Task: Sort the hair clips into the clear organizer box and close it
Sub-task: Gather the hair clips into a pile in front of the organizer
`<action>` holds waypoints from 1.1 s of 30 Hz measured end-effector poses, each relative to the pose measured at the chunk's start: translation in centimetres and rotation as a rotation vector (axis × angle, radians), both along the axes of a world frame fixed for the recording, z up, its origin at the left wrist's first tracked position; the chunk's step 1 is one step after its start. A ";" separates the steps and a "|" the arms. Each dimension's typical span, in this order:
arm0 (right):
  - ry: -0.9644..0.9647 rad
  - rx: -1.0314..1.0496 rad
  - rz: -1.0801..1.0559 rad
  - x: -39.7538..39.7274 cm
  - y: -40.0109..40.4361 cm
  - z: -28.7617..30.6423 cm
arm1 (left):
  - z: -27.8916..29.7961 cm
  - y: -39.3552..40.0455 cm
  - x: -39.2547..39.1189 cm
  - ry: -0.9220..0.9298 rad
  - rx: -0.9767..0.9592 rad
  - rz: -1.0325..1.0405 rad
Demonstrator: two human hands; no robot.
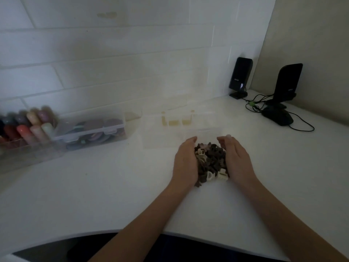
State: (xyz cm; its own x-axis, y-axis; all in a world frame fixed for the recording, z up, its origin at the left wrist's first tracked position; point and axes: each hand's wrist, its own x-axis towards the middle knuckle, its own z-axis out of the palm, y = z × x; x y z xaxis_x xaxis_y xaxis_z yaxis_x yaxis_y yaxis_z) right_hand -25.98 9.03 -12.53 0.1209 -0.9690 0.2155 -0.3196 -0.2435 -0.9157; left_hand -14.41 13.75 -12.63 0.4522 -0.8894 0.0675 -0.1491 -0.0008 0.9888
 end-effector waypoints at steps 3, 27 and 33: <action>0.080 -0.002 -0.034 -0.3 -0.4 0.3 | 0.2 0.8 -0.6 0.238 -0.039 0.190; 0.101 0.105 0.542 0.8 -0.7 0.5 | -2.1 4.1 -0.2 -0.790 0.089 -0.118; 0.038 0.018 0.511 -0.7 -1.0 0.8 | -0.7 4.8 1.0 -0.629 0.017 -0.220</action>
